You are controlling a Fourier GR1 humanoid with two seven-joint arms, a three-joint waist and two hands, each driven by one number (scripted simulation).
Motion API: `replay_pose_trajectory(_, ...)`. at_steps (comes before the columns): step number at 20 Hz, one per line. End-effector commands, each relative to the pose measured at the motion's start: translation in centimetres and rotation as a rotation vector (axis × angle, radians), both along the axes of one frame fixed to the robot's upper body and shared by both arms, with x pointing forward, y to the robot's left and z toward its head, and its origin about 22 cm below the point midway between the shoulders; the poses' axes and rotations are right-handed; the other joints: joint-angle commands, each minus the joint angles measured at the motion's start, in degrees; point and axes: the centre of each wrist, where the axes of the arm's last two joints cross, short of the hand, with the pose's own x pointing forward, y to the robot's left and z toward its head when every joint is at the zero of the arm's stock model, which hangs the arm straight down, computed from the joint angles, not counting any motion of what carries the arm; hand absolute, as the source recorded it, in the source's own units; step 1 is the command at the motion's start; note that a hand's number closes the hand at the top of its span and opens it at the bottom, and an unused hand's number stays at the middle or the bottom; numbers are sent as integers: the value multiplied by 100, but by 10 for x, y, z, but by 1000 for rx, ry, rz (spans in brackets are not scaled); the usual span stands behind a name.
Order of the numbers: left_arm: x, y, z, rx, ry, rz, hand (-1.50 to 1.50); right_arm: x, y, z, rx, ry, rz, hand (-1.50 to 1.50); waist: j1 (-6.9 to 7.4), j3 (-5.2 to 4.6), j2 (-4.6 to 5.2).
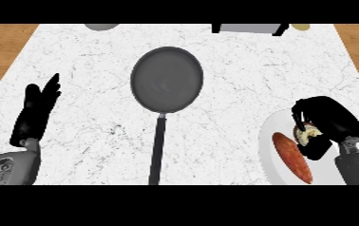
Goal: Pick the cupcake from the plate and place it in the pan
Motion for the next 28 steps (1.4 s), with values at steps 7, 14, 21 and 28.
replay_pose_trajectory(7, 0, 11, 8, 17, 4, 23, 0, 67, 28, 45, 330, -451, 311, 150, -166, 10, -44)
replay_pose_trajectory(14, -8, 13, -2, -3, 25, 50, 0, 103, 74, 68, 482, -461, 422, 150, -284, -8, -72)
replay_pose_trajectory(21, -4, 13, -1, 8, 13, 39, 0, 128, 146, 69, 589, -384, 397, 150, -262, -8, -66)
replay_pose_trajectory(28, -6, 8, -11, 14, 19, 40, 0, 146, 211, 57, 696, -298, 344, 150, -224, -9, -41)
